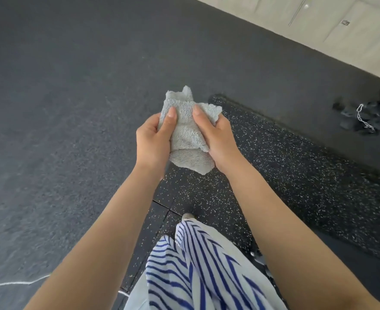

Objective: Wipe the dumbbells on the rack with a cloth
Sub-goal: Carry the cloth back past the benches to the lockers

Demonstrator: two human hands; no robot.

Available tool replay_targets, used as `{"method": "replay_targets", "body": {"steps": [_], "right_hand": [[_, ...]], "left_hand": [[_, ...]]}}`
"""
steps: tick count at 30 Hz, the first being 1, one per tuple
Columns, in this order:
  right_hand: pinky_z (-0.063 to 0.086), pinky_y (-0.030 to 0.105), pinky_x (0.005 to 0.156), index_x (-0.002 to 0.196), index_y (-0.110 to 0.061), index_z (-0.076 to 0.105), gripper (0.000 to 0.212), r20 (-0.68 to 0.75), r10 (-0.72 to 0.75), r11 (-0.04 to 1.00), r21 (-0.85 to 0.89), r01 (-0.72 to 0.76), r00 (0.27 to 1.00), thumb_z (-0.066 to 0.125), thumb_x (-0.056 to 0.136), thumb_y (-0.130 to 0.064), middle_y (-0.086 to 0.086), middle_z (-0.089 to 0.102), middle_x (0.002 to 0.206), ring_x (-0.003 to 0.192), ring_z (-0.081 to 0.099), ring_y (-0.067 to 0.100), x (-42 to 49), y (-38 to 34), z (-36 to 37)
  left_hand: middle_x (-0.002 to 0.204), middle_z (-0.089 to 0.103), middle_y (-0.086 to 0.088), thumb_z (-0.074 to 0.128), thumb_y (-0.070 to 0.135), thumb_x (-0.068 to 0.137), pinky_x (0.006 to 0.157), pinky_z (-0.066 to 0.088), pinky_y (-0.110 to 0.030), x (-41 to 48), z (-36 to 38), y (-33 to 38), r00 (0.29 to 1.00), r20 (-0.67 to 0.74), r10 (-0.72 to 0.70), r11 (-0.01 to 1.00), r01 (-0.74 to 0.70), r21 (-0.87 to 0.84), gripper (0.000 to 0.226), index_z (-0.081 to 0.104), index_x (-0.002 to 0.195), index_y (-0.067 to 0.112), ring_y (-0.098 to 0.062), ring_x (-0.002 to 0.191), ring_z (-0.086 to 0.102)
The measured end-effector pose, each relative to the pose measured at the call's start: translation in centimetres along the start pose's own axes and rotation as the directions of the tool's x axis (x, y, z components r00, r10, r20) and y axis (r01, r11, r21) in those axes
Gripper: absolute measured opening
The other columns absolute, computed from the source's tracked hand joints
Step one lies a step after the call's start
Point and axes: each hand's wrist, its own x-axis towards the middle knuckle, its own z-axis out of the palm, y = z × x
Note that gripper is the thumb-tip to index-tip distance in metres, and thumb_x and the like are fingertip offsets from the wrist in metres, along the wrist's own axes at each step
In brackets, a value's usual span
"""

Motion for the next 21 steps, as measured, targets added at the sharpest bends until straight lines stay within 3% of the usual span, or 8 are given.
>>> {"method": "replay_targets", "body": {"steps": [3,5,8,11,15,21], "right_hand": [[0.056,0.048,0.084,0.114,0.008,0.059,0.038,-0.024,-0.024,1.0,-0.003,0.023,0.999,0.055,0.101,-0.027,0.027,0.066,0.102,0.094,0.068,0.032,3.6,-0.1,0.0],[0.054,0.053,0.087,0.113,0.008,0.06,0.038,-0.044,-0.021,1.0,-0.003,0.021,0.999,0.055,0.101,-0.027,0.033,0.064,0.109,0.097,0.068,0.037,6.6,0.1,-0.1],[0.053,0.055,0.089,0.114,0.006,0.061,0.037,-0.06,-0.015,1.0,0.013,0.016,0.998,0.057,0.1,-0.028,0.031,0.064,0.112,0.103,0.065,0.043,12.0,-0.1,-0.1],[0.053,0.054,0.089,0.115,0.007,0.06,0.039,-0.05,-0.029,0.999,0.015,0.03,0.998,0.057,0.099,-0.028,0.029,0.066,0.106,0.098,0.068,0.036,18.1,-0.9,-0.2],[0.055,0.051,0.09,0.115,0.004,0.06,0.038,-0.06,-0.035,0.999,0.013,0.035,0.998,0.059,0.099,-0.029,0.025,0.068,0.109,0.101,0.068,0.035,25.8,-3.2,-1.4],[0.055,0.051,0.091,0.115,0.004,0.06,0.035,-0.042,-0.065,0.998,-0.004,0.065,0.997,0.058,0.099,-0.028,0.025,0.068,0.11,0.103,0.068,0.035,36.3,-6.6,-3.1]], "left_hand": [[0.085,0.059,-0.014,0.063,0.038,0.091,0.072,0.053,-0.047,3.9,0.7,0.1,1.0,0.012,-0.023,1.0,0.023,0.018,0.035,0.061,0.088,0.004,-0.026,0.077,0.059],[0.084,0.061,-0.013,0.063,0.038,0.091,0.071,0.054,-0.044,6.8,1.1,0.1,0.999,0.016,-0.037,0.999,0.037,0.024,0.031,0.062,0.085,0.008,-0.026,0.077,0.06],[0.086,0.063,-0.014,0.063,0.039,0.09,0.074,0.055,-0.048,11.9,1.9,0.8,0.999,0.014,-0.035,0.999,0.034,0.036,0.033,0.063,0.087,0.007,-0.027,0.078,0.062],[0.089,0.063,-0.015,0.063,0.038,0.091,0.077,0.055,-0.051,17.7,3.3,1.9,1.0,-0.001,-0.028,0.998,0.028,0.052,0.033,0.063,0.09,0.005,-0.027,0.08,0.063],[0.084,0.062,-0.012,0.063,0.039,0.091,0.075,0.054,-0.049,25.2,6.1,3.8,1.0,0.022,-0.021,0.997,0.019,0.079,0.03,0.061,0.08,0.011,-0.025,0.078,0.061],[0.086,0.064,-0.013,0.061,0.038,0.092,0.073,0.055,-0.043,34.9,9.9,6.5,1.0,0.024,0.012,0.997,-0.014,0.082,0.029,0.063,0.081,0.011,-0.024,0.078,0.063]]}}
